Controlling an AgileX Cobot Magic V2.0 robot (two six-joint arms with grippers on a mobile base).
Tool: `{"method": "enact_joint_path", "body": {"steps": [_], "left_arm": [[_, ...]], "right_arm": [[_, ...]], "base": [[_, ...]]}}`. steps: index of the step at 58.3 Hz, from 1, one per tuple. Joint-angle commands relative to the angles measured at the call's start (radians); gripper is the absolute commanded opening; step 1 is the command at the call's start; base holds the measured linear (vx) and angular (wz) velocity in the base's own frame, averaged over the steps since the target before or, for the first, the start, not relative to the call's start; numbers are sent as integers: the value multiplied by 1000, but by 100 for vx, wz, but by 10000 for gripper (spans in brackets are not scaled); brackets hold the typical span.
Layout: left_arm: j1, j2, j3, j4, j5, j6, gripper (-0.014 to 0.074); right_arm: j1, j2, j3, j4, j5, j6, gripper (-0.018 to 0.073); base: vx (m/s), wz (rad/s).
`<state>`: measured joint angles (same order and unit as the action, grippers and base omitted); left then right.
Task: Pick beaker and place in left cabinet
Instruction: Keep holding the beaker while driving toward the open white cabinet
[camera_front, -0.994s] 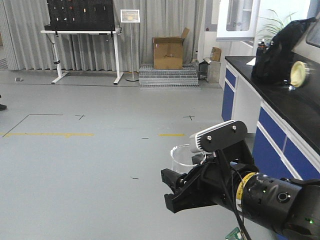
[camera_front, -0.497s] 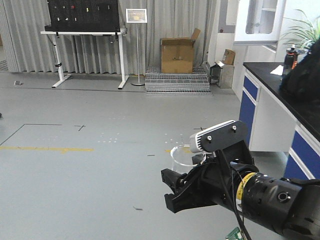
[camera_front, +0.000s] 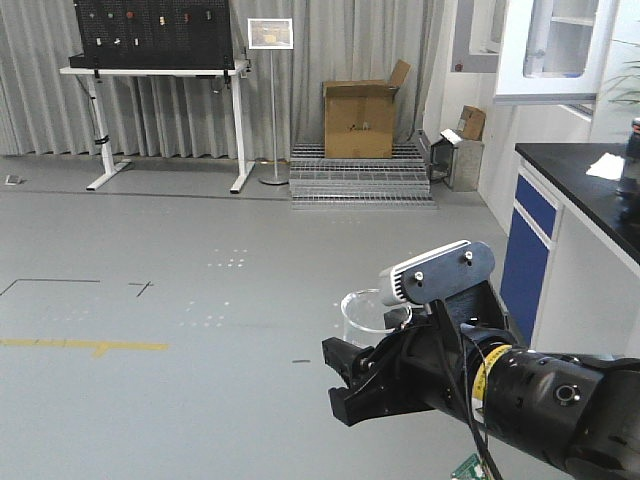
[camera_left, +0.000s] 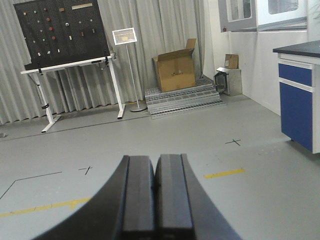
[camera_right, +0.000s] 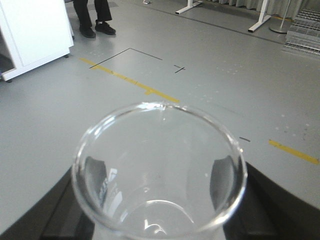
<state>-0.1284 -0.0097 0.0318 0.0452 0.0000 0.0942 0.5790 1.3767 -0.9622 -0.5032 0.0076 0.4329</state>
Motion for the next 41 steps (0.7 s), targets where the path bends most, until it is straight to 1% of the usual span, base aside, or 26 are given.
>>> {"method": "enact_joint_path", "body": {"steps": [1,41], "left_arm": [[-1,-19,16,-3,-75,-3,1],[-1,-19,16,-3,-75,-3,1]], "right_arm": [[-2,-37,-36,2,-70,2,-1],[-2,-36,-36,2,-66,2,-1]], "base": [[71,-1],[74,1]]}}
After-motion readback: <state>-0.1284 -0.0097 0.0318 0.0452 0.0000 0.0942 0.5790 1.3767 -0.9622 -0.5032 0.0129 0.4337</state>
